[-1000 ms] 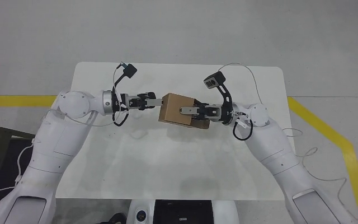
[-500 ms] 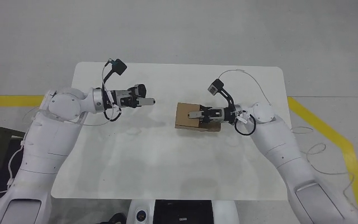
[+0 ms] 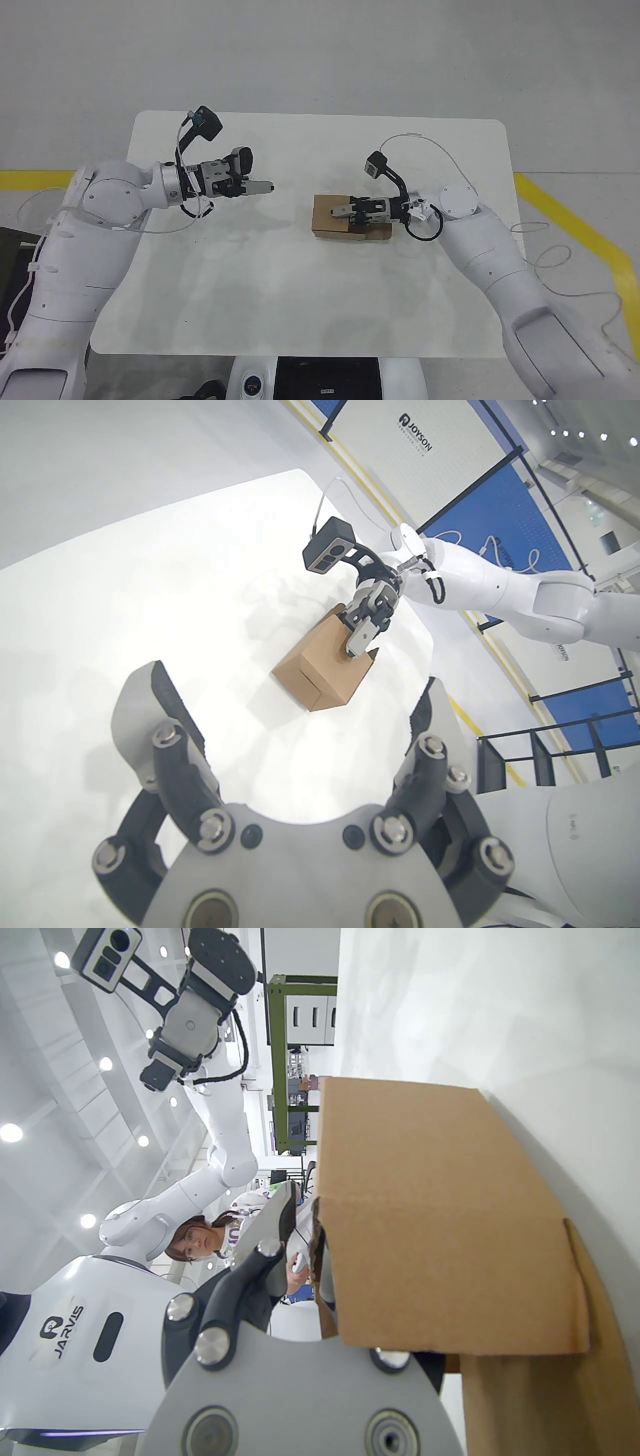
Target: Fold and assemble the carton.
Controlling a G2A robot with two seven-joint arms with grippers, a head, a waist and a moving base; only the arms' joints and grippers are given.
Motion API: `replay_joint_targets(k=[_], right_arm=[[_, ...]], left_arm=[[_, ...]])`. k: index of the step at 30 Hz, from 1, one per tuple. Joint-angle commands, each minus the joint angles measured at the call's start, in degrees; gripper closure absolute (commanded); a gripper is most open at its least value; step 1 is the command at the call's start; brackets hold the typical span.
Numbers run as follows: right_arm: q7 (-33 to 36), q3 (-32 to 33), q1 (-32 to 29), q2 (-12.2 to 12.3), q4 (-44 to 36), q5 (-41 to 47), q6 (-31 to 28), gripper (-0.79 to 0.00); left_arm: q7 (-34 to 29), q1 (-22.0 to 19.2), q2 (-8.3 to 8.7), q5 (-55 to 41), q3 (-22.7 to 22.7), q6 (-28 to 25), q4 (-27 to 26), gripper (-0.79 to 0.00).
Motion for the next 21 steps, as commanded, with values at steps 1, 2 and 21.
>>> replay_joint_targets(k=[1,2,21], right_arm=[[-0.26,-0.15,0.17,-0.18,0.71,-0.25,-0.26,-0.286],[-0.36,-0.2,0.23,-0.28,0.99,-0.24,-0.36,-0.339],[0.18,9.61,-4.49,5.19,-9.33,-4.52,0.26,-0.563]], left_arm=[[1.16,0.48,0.12,2.69,-0.22,-1.0,-0.78,-0.785],[1.79,0.77,0.18,4.05,-0.29,-1.66,-1.27,-0.785],[32.86,11.62,0.7,42.26,-5.38,-13.36,-11.28,-0.785]])
